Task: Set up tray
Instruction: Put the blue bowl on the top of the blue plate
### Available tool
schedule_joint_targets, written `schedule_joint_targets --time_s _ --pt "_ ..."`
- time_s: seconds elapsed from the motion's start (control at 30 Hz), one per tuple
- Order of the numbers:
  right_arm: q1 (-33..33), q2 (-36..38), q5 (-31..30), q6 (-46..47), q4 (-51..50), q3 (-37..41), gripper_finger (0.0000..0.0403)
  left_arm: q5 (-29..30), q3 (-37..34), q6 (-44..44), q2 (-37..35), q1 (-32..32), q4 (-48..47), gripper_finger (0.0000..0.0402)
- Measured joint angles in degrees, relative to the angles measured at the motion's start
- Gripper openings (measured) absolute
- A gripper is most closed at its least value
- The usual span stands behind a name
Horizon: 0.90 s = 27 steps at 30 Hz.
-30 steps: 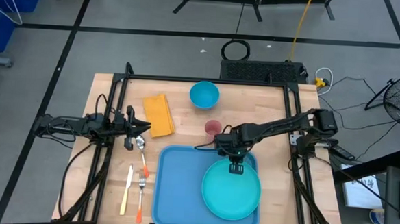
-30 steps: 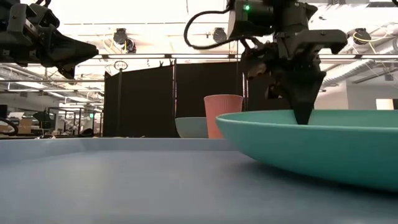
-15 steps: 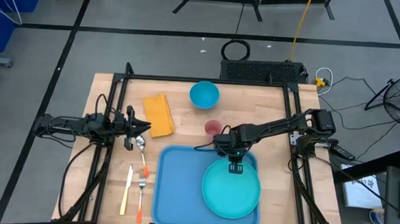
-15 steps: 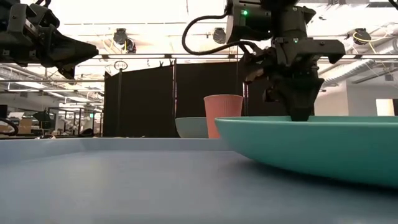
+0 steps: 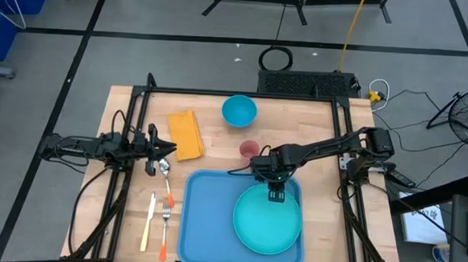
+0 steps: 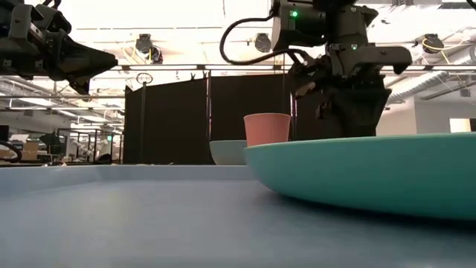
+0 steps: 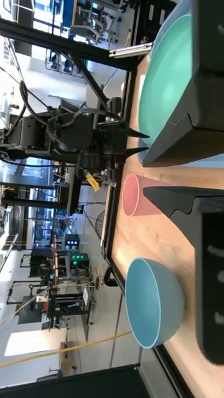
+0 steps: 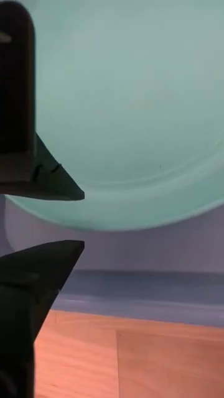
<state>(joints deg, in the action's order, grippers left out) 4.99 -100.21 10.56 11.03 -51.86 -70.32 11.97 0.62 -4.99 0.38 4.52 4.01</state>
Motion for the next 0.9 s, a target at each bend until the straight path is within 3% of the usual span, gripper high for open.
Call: schedule_joint_targets --time_s 0.23,0.37,0.5,0.6,0.77,0.9 --pt "0.0 8.3 -1.6 -1.2 -3.2 0.0 0.0118 -0.1 0.0 0.1 0.0 0.0 -0.2 0.0063" --pt "0.9 18.6 -6.7 -8.8 4.7 2.1 0.0109 -0.1 0.0 0.1 0.0 0.0 -0.7 0.0063" --pt "1.8 30.9 -8.6 -10.5 25.9 13.3 0.0066 -0.1 0.0 0.1 0.0 0.0 -0.9 0.0063" --pt "0.1 39.3 -9.2 -10.6 32.2 21.4 0.0014 0.2 0.0 -0.4 0.0 0.0 -1.0 0.0063" --pt "-5.4 52.3 -8.7 -11.3 41.1 32.8 0.0005 1.3 0.0 -1.7 0.0 0.0 -1.1 0.0063" --pt "-9.4 60.4 0.5 -15.1 52.1 41.5 0.0001 1.5 0.0 -1.7 0.0 0.0 -1.1 0.0063"
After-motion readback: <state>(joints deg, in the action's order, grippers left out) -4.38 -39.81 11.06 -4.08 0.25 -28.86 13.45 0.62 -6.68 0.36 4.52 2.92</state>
